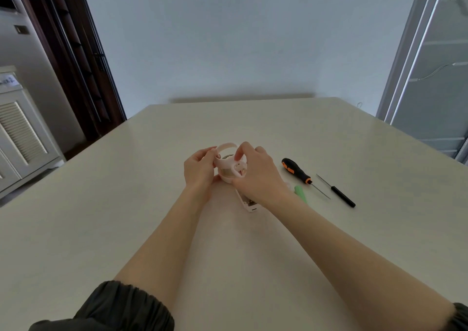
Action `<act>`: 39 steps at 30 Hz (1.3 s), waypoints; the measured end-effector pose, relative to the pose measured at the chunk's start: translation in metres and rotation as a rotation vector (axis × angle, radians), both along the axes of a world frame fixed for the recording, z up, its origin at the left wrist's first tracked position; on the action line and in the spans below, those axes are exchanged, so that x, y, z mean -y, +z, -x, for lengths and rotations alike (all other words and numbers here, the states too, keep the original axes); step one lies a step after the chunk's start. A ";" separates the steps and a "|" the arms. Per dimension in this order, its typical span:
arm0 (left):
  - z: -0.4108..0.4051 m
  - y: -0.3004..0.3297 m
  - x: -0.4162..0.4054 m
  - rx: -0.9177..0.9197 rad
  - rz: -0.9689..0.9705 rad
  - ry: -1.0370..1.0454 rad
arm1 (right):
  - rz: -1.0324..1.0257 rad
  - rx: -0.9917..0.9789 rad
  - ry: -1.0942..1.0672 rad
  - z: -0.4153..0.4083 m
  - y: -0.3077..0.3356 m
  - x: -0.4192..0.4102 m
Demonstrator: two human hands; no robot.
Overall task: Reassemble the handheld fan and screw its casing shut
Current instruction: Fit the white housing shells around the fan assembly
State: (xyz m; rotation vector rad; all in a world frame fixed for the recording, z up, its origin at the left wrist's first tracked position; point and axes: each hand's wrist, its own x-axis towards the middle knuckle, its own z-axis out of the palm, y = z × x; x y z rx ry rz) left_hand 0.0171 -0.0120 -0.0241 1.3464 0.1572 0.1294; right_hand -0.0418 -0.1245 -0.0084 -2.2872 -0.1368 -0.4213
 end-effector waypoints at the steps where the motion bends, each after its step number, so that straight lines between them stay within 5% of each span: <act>1: 0.000 0.000 0.000 -0.004 -0.006 -0.001 | -0.006 0.006 -0.003 0.000 0.001 0.000; 8: 0.002 0.005 -0.001 -0.051 -0.026 -0.047 | -0.090 0.031 -0.073 -0.005 0.004 0.005; 16: 0.007 0.000 -0.013 0.057 -0.275 -0.456 | -0.089 0.013 -0.113 -0.010 0.004 0.006; 25: 0.005 -0.015 -0.007 0.163 -0.395 -0.223 | 0.026 -0.032 -0.097 -0.006 0.006 0.007; 39: 0.005 -0.016 -0.004 0.169 -0.437 -0.200 | 0.079 -0.029 -0.081 -0.007 0.003 0.009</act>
